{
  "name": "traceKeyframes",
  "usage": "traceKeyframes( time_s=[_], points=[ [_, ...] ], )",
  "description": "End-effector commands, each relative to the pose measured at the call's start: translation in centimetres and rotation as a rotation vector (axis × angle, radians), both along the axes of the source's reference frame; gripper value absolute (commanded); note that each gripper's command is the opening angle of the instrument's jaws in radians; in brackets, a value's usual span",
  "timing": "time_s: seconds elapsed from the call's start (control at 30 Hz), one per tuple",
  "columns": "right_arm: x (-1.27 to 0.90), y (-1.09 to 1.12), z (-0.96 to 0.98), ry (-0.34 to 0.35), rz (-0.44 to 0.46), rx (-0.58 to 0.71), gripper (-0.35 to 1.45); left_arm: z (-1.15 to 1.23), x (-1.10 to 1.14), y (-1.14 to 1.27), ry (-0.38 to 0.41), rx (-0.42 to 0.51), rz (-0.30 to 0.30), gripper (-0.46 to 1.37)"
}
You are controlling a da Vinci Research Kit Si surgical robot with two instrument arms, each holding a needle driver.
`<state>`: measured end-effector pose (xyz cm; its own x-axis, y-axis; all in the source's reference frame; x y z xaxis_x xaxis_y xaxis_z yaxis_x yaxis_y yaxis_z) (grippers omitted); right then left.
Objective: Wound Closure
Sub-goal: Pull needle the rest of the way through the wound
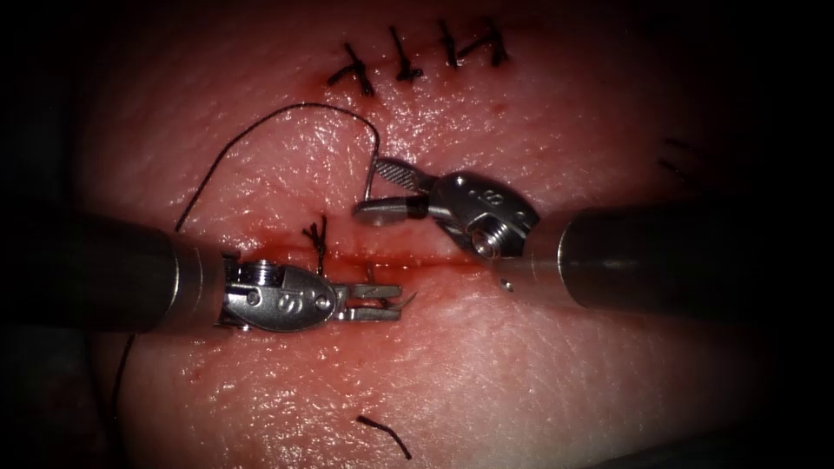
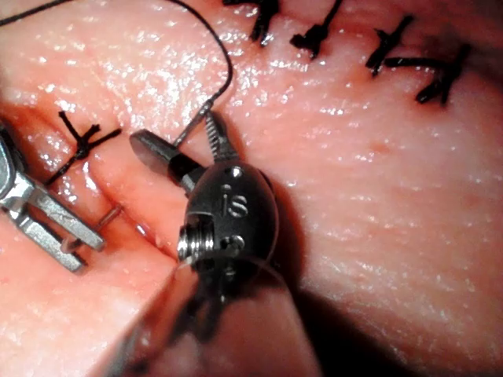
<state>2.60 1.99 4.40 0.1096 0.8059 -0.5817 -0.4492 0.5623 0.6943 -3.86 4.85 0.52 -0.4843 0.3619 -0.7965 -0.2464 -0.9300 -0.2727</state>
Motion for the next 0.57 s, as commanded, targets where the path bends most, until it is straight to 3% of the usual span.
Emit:
traceKeyframes(
  time_s=[0.03, 0.57],
  points=[
    [0.01, 0.01, 0.00, 0.002, -0.001, 0.001, 0.87, 0.00, 0.01, 0.00, -0.008, 0.012, 0.007, -0.35],
    [0.00, -0.04, -0.02, 0.005, -0.004, 0.000, 0.87, 0.00, 0.04, -0.02, -0.017, 0.015, 0.006, -0.35]
  ],
)
